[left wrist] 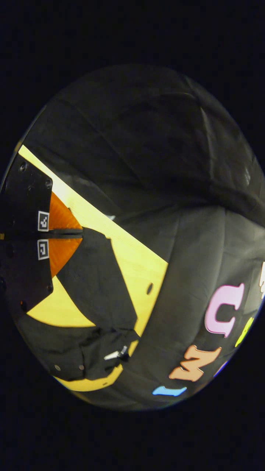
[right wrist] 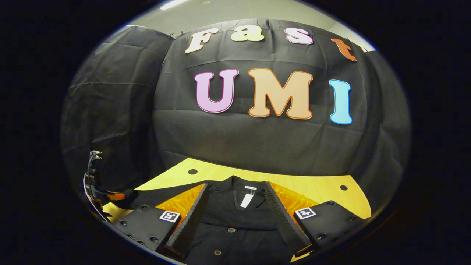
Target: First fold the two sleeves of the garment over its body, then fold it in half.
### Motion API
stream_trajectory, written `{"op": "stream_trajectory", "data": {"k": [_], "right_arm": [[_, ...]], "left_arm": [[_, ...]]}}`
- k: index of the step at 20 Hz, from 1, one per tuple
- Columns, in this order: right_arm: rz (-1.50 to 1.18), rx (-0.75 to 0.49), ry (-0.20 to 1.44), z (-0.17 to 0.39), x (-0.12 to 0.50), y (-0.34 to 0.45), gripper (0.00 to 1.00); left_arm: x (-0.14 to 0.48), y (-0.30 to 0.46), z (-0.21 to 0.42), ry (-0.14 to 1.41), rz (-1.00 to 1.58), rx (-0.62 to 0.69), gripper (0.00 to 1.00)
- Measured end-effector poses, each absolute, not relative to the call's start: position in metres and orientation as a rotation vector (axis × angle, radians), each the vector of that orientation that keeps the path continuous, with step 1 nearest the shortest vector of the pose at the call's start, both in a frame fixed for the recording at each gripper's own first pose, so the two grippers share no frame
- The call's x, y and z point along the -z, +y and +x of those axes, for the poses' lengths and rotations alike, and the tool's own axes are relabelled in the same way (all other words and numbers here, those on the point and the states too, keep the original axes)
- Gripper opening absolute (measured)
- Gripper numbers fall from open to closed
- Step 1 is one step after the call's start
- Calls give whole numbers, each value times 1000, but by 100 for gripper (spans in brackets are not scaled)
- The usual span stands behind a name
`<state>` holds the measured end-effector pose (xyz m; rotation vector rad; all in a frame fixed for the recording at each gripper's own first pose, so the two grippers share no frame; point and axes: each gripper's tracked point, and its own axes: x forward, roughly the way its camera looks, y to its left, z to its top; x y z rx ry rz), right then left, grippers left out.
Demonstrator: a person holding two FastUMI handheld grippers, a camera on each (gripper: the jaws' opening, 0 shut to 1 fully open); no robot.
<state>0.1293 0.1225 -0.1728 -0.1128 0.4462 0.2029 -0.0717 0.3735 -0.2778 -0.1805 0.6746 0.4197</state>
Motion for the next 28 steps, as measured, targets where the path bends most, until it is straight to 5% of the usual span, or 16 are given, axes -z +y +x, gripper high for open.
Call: {"op": "stream_trajectory", "data": {"k": [10, 28], "right_arm": [[-46, -188, 406, 122, 163, 73, 94], [37, 41, 391, 69, 157, -97, 93]], "left_arm": [[168, 270, 30, 473, -98, -200, 0], [186, 33, 144, 505, -42, 141, 0]]}}
